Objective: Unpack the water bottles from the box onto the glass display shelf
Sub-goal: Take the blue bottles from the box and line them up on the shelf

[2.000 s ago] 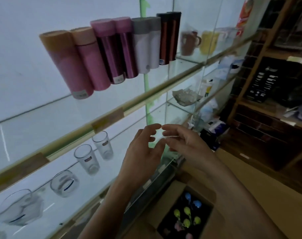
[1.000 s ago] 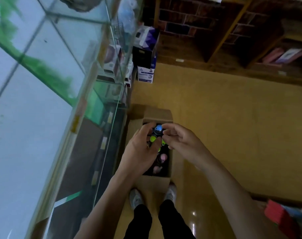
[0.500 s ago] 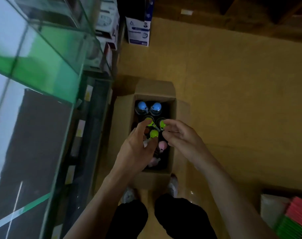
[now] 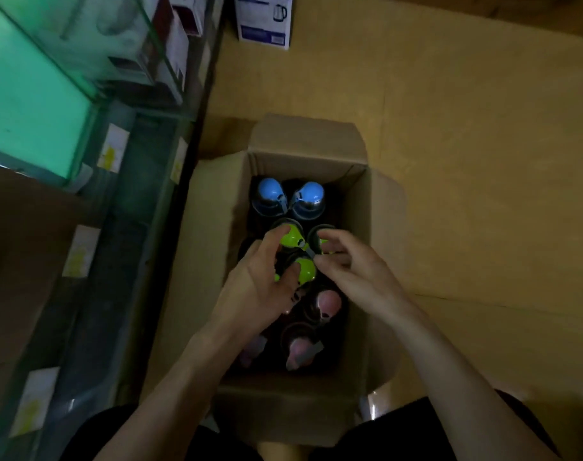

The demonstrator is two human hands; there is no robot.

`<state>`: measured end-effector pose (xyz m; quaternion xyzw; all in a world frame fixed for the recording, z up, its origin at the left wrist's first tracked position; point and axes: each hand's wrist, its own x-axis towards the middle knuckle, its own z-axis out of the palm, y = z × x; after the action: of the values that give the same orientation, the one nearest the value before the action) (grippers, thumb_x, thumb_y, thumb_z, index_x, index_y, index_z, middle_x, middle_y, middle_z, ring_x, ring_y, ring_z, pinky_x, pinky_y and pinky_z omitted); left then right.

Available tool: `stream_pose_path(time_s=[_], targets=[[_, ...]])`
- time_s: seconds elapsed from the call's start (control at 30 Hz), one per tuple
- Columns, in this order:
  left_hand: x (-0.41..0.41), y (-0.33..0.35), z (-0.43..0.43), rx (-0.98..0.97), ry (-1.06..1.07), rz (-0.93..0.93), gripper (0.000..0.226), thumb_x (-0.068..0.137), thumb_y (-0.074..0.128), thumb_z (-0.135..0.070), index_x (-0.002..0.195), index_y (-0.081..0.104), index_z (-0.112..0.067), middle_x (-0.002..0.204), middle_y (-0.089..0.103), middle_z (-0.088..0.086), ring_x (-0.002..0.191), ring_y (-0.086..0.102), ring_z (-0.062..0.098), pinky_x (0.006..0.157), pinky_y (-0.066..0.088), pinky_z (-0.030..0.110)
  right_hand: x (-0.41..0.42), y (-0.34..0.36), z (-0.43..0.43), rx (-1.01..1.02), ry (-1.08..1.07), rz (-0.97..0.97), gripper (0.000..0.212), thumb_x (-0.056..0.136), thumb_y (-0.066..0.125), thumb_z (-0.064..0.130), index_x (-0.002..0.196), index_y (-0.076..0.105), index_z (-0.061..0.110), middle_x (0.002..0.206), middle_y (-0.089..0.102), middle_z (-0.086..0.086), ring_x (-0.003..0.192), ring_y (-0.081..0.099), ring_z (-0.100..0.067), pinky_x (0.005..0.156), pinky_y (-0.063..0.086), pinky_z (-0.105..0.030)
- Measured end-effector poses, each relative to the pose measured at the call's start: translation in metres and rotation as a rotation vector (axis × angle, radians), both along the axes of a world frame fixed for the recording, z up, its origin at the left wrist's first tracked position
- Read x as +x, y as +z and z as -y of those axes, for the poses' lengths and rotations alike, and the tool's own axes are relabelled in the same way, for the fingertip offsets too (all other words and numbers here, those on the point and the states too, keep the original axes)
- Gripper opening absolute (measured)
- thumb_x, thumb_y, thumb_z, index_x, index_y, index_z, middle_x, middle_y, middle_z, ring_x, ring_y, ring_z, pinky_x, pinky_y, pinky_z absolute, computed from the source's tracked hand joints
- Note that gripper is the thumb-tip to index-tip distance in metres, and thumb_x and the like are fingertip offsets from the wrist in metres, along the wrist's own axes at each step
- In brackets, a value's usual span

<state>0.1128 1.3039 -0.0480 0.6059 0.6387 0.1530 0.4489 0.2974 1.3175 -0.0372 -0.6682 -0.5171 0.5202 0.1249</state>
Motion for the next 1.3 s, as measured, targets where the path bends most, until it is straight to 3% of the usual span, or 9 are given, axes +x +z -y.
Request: stream_pose_path(time_s=[0.1,0.33,0.43,0.57,0.7,0.8,1.1,1.3], targets=[[-0.001,-0.030,-0.006,0.043,-0.018,-0.008,0.060,0.094,0.064,-0.029,0.146,0.035,-0.039,0.127,0.056,-0.003,0.114,0.059,0.016,0.090,0.055,0.042,-0.003,-0.029,-0.013,0.034,0.108,0.080,0.051,0.100,0.064,0.032,0.148,0.046,0.034,0.132,0.055,0.011,0.114,0.058,-0.004,0.102,0.050,-0.031],[0.011,-0.064,-0.038,0.135,-0.084,-0.002,0.064,0.095,0.062,-0.034,0.152,0.032,-0.032,0.140,0.053,0.001,0.127,0.054,0.018,0.101,0.048,0.043,-0.003,-0.065,-0.056,0.123,0.258,0.189,0.058,0.099,0.063,0.035,0.152,0.040,0.033,0.140,0.052,0.004,0.116,0.057,-0.010,0.099,0.047,-0.028],[0.010,-0.076,-0.055,0.149,-0.095,-0.024,0.064,0.095,0.061,-0.036,0.152,0.032,-0.032,0.139,0.053,0.001,0.127,0.055,0.021,0.102,0.048,0.043,0.000,-0.078,-0.069,0.125,0.265,0.196,0.059,0.098,0.063,0.038,0.152,0.039,0.033,0.141,0.053,0.003,0.117,0.059,-0.013,0.101,0.051,-0.036],[0.009,-0.087,-0.069,0.148,-0.110,-0.056,0.065,0.096,0.060,-0.037,0.153,0.029,-0.033,0.141,0.051,0.002,0.128,0.054,0.022,0.103,0.047,0.043,0.004,-0.091,-0.084,0.137,0.273,0.249,0.063,0.098,0.065,0.037,0.155,0.038,0.028,0.144,0.051,-0.002,0.124,0.058,-0.017,0.099,0.047,-0.028],[0.009,-0.101,-0.081,0.112,-0.133,-0.083,0.065,0.096,0.060,-0.034,0.154,0.029,-0.031,0.145,0.049,0.005,0.130,0.053,0.025,0.104,0.047,0.043,0.002,-0.106,-0.099,0.139,0.261,0.307,0.067,0.097,0.066,0.038,0.156,0.035,0.030,0.149,0.047,-0.007,0.124,0.060,-0.023,0.102,0.049,-0.035],[0.011,-0.107,-0.087,0.066,-0.124,-0.070,0.066,0.096,0.060,-0.033,0.154,0.029,-0.029,0.147,0.047,0.007,0.132,0.052,0.026,0.105,0.046,0.043,0.001,-0.117,-0.106,0.145,0.243,0.335,0.069,0.097,0.067,0.037,0.157,0.032,0.031,0.150,0.043,-0.008,0.121,0.061,-0.024,0.099,0.049,-0.034],[0.008,-0.117,-0.094,0.042,-0.126,-0.090,0.065,0.097,0.060,-0.034,0.154,0.030,-0.027,0.147,0.047,0.008,0.133,0.051,0.027,0.107,0.045,0.042,0.001,-0.151,-0.130,0.101,0.301,0.445,0.096,0.093,0.073,0.028,0.164,0.009,0.030,0.161,0.026,-0.016,0.145,0.040,-0.035,0.117,0.038,-0.043],[0.002,-0.116,-0.093,0.039,-0.117,-0.112,0.065,0.097,0.060,-0.034,0.154,0.032,-0.027,0.147,0.049,0.009,0.133,0.051,0.026,0.107,0.045,0.041,-0.002,-0.166,-0.138,0.109,0.272,0.464,0.088,0.088,0.078,0.021,0.159,0.025,0.030,0.153,0.027,-0.013,0.139,0.047,-0.038,0.114,0.041,-0.043]])
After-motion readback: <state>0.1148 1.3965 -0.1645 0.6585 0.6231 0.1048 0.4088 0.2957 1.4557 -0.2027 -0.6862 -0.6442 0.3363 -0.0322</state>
